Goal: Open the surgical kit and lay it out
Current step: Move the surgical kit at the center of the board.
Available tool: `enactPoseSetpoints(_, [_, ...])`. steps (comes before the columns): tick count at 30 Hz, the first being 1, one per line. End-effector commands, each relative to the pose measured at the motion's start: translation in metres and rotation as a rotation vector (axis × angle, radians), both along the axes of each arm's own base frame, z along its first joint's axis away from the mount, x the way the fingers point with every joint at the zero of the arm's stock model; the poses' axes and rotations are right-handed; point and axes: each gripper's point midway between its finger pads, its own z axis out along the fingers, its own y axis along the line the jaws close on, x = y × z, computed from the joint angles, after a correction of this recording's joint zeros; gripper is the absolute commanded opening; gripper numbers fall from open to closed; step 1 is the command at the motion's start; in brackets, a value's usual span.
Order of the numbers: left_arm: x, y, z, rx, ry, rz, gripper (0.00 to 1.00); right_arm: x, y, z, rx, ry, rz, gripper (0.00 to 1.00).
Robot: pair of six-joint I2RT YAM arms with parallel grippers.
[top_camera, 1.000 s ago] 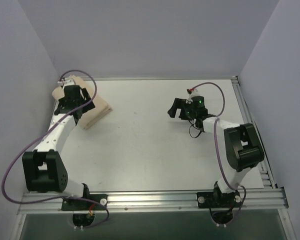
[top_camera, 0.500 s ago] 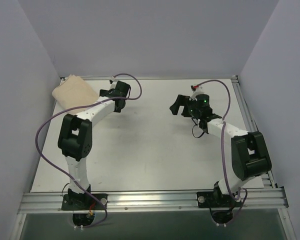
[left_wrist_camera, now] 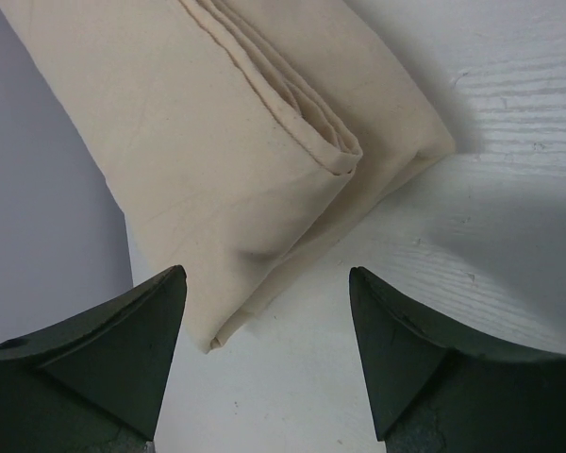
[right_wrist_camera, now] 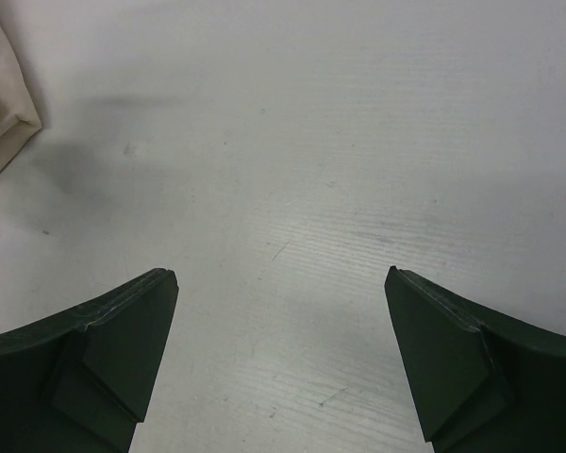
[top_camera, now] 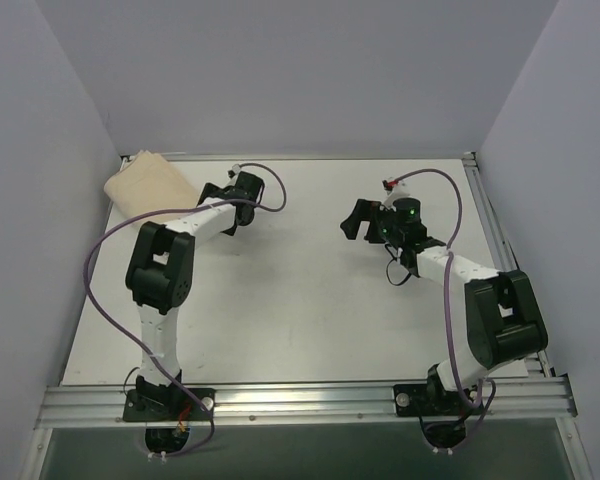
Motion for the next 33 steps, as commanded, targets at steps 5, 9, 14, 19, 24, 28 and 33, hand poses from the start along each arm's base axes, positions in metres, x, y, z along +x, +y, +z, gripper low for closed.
enactPoseSetpoints(5, [0.014,0.011,-0.012,0.065,0.036,-0.02,0.79,0.004,-0.004,0.03,0.011,-0.11,0.009,1.0])
enactPoseSetpoints(9, [0.017,0.022,-0.015,0.123,0.052,-0.014,0.79,0.004,-0.008,0.029,0.014,-0.113,0.0,1.0])
enactPoseSetpoints(14, [0.022,0.03,-0.019,0.136,0.05,-0.004,0.77,0.005,-0.008,0.03,0.022,-0.118,0.001,1.0])
enactPoseSetpoints(19, [0.027,0.031,-0.02,0.156,0.046,-0.01,0.54,0.005,-0.007,0.03,0.027,-0.116,0.005,1.0])
enactPoseSetpoints(24, [0.03,0.031,-0.02,0.176,0.046,-0.004,0.28,0.004,-0.007,0.029,0.027,-0.112,0.003,1.0])
enactPoseSetpoints(28, [0.03,0.023,-0.016,0.155,0.035,-0.015,0.11,0.004,-0.006,0.029,0.025,-0.11,0.005,1.0])
enactPoseSetpoints(33, [0.026,-0.003,-0.011,0.114,0.039,-0.049,0.02,0.005,-0.006,0.03,0.033,-0.102,-0.001,1.0])
